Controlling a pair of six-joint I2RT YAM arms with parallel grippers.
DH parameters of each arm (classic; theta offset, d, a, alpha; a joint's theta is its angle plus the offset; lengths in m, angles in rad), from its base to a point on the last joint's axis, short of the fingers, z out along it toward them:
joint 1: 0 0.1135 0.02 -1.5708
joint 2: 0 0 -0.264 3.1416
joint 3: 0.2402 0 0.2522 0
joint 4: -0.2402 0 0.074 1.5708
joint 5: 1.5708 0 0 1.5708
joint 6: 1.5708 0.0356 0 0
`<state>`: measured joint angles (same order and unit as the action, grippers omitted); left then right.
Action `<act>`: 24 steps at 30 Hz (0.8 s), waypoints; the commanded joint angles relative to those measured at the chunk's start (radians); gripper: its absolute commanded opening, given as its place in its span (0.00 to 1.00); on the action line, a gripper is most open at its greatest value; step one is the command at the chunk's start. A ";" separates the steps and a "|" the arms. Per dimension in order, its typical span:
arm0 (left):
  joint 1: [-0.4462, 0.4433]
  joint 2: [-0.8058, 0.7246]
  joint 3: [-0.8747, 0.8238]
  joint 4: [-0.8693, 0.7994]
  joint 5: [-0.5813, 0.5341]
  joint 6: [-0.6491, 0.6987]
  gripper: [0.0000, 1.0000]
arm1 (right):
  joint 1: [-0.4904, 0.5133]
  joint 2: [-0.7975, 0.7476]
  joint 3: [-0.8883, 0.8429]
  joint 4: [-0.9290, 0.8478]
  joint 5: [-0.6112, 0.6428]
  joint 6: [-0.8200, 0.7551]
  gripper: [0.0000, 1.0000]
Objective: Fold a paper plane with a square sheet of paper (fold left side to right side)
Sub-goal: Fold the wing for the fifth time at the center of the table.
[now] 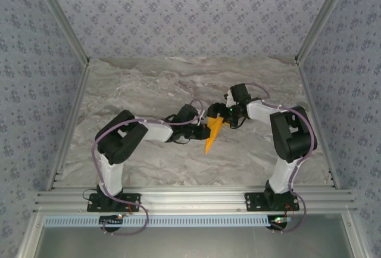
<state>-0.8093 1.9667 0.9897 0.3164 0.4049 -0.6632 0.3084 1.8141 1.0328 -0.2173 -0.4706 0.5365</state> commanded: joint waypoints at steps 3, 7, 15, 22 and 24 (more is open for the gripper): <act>0.007 0.035 0.031 0.010 0.014 0.019 0.00 | 0.003 0.045 -0.020 -0.090 0.055 -0.014 0.90; 0.007 0.041 0.030 0.006 0.013 0.015 0.00 | 0.003 0.042 -0.022 -0.092 0.055 -0.014 0.89; 0.006 0.047 0.010 -0.002 -0.010 0.008 0.00 | -0.029 -0.042 -0.028 -0.049 0.032 -0.013 0.90; 0.006 0.047 0.004 -0.004 -0.017 0.007 0.00 | -0.066 -0.147 -0.055 -0.060 0.032 -0.024 0.88; 0.006 0.047 0.004 -0.006 -0.021 0.006 0.00 | -0.062 -0.167 -0.085 -0.014 -0.011 -0.004 0.81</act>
<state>-0.8066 1.9823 0.9939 0.3222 0.4194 -0.6640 0.2398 1.6901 0.9810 -0.2409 -0.4519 0.5266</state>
